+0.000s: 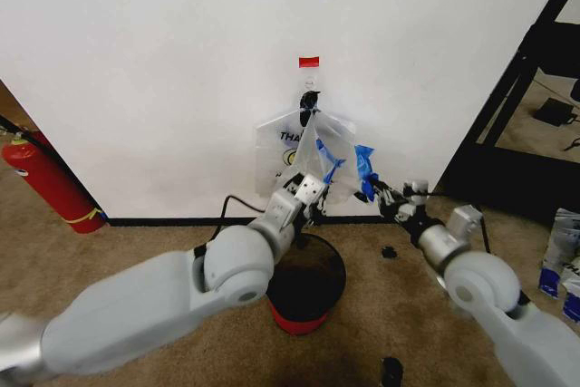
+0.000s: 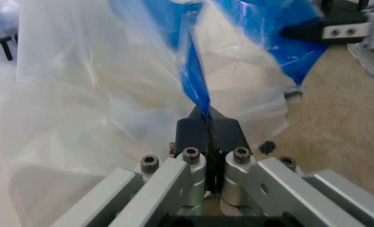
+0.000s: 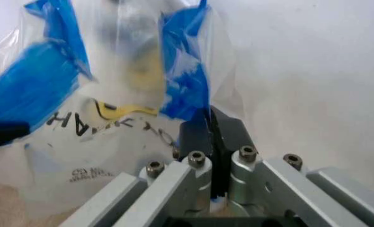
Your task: Pick up the garbage bag from the wall and place it over the trash bin.
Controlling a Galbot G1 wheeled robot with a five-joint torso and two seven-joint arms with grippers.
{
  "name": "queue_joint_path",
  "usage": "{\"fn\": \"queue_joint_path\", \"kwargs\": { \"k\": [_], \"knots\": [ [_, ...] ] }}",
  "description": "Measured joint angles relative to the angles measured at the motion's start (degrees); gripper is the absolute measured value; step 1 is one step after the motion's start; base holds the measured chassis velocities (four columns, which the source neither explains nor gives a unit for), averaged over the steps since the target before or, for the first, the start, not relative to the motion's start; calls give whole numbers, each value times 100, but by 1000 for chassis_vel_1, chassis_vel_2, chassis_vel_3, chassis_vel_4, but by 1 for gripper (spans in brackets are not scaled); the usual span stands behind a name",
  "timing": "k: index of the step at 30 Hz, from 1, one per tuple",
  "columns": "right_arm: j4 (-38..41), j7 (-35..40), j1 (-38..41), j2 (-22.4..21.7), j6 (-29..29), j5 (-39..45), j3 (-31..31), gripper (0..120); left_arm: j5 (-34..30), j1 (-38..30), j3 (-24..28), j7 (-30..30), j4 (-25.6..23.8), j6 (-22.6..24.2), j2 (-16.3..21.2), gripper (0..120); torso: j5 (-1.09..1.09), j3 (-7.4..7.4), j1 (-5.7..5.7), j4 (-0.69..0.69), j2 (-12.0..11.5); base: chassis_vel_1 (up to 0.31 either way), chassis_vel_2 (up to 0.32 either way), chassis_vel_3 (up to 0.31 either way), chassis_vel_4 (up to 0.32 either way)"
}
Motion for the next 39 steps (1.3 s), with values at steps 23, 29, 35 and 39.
{"fn": "queue_joint_path", "kwargs": {
  "k": [23,29,35,39],
  "knots": [
    [1606,348,-604,19,-47,796,1352,0,121,146,-753,200,-1014,-164,204,0,-1,0,1,0,0,0,0,0,0],
    [1874,651,-306,-391,-123,1373,1575,0,-99,28,-981,149,-1204,-140,209,0,-1,1,1,1,0,0,0,0,0],
    [1963,805,-103,-557,-160,1653,1580,0,-214,205,-1304,113,-1346,-114,285,0,-1,1,1,1,-1,0,0,0,0],
    [1874,796,-25,-404,-178,1614,1341,0,-82,587,-1506,140,-1322,-145,360,0,-1,1,1,0,-1,0,0,0,0]
  ]
}}
